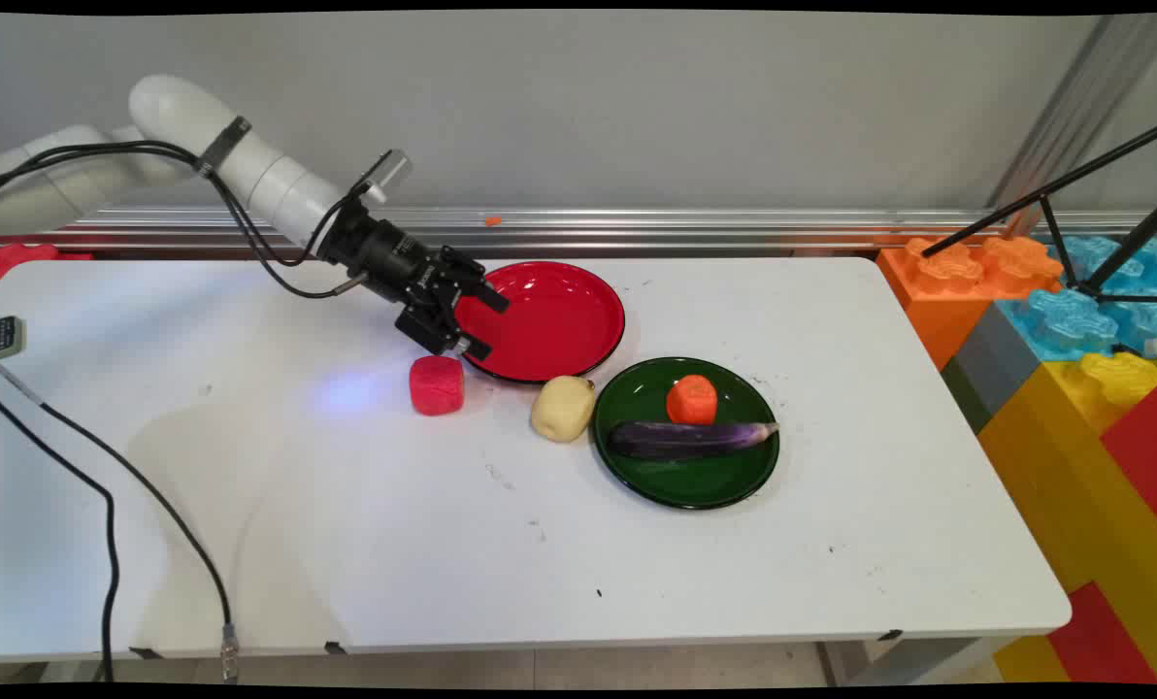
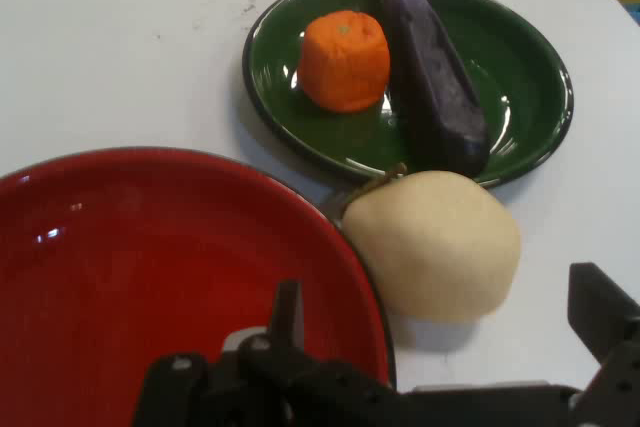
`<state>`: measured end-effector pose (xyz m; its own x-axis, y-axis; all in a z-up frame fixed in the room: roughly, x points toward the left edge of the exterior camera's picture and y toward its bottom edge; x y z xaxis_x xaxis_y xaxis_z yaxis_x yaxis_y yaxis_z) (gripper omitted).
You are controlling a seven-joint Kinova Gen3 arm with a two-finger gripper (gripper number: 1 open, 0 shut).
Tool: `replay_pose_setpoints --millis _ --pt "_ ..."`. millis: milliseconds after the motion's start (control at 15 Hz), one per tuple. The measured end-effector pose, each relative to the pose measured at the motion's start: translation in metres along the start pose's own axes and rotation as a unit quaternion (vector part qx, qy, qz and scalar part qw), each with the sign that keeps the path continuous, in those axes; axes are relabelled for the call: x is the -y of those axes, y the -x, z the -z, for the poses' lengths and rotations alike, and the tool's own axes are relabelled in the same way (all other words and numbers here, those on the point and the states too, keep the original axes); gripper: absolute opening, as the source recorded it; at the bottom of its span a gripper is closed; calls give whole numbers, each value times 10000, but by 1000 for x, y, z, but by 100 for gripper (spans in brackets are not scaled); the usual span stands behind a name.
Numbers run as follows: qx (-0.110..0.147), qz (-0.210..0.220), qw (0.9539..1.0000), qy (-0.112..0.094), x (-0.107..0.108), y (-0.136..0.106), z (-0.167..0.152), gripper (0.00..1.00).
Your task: Pick up the mandarin from the green plate
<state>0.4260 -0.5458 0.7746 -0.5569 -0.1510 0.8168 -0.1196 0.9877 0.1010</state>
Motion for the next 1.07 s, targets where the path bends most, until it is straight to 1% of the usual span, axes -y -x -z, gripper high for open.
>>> replay_pose_setpoints --millis 267,600,1067 --pt "44 33 9999 99 5 -15 -17 100" --pt "130 264 9993 218 14 -39 -47 100" --pt "209 481 9981 317 21 -61 -83 100"
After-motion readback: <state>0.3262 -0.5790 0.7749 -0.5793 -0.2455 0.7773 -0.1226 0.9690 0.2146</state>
